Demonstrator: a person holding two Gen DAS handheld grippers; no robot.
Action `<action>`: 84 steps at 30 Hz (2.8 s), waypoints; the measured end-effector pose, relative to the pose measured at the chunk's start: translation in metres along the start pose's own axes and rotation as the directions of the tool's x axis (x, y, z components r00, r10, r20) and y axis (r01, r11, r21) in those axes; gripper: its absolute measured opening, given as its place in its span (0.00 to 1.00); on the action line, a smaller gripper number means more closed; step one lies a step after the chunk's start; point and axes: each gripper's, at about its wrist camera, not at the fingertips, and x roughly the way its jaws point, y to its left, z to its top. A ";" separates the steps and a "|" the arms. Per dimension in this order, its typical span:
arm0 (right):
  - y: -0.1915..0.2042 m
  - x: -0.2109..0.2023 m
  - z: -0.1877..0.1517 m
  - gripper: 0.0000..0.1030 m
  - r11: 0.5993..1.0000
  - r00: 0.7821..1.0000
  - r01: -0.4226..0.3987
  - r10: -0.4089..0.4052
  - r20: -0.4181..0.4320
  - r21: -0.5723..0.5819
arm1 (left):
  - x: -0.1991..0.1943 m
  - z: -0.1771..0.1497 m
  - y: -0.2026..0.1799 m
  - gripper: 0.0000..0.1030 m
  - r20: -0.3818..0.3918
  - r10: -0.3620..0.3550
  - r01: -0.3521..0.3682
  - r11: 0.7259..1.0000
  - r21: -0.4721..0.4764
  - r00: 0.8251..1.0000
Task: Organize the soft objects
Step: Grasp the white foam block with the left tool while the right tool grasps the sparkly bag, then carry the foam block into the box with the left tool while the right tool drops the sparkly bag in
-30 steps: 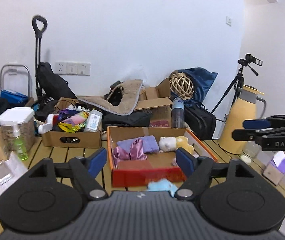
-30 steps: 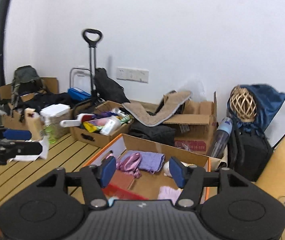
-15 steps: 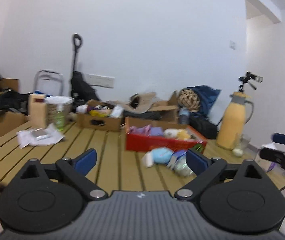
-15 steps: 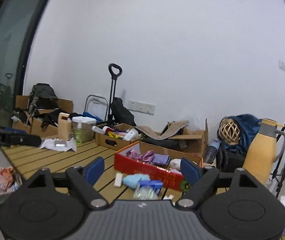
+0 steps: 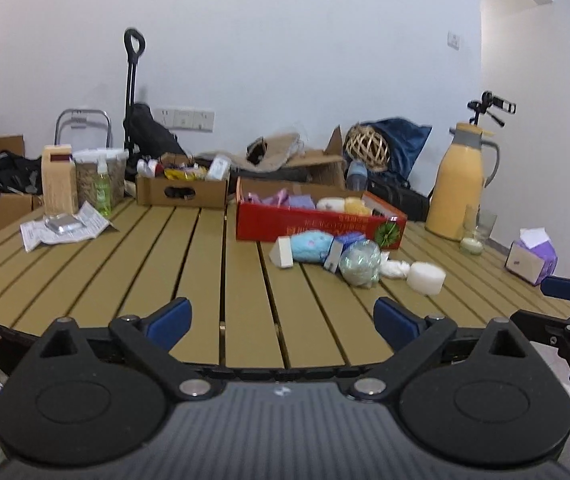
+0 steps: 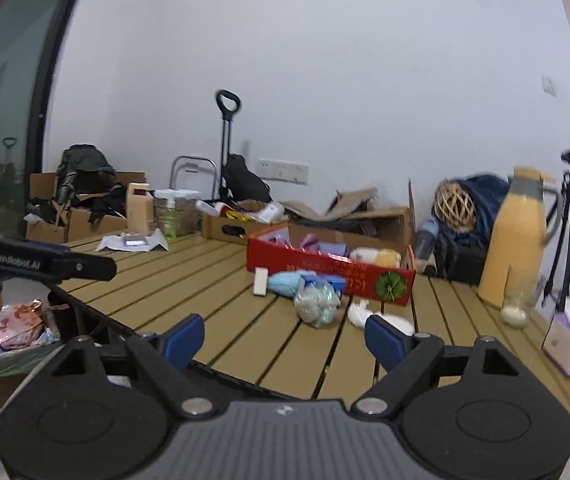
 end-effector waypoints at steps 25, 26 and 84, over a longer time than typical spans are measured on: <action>-0.074 0.262 0.021 0.64 0.975 0.979 -0.014 0.058 -0.193 0.220 | 0.281 0.054 -0.002 0.64 -0.170 0.080 -0.081 0.997 0.002 0.982; -0.075 0.272 0.019 0.56 0.974 0.977 -0.017 0.065 -0.204 0.228 | 0.286 0.051 0.001 0.61 -0.182 0.056 -0.061 0.998 -0.020 0.982; -0.050 0.057 0.036 0.36 0.972 0.998 -0.055 0.056 0.006 0.229 | 0.060 0.069 -0.031 0.19 0.055 -0.199 0.200 0.980 -0.009 0.978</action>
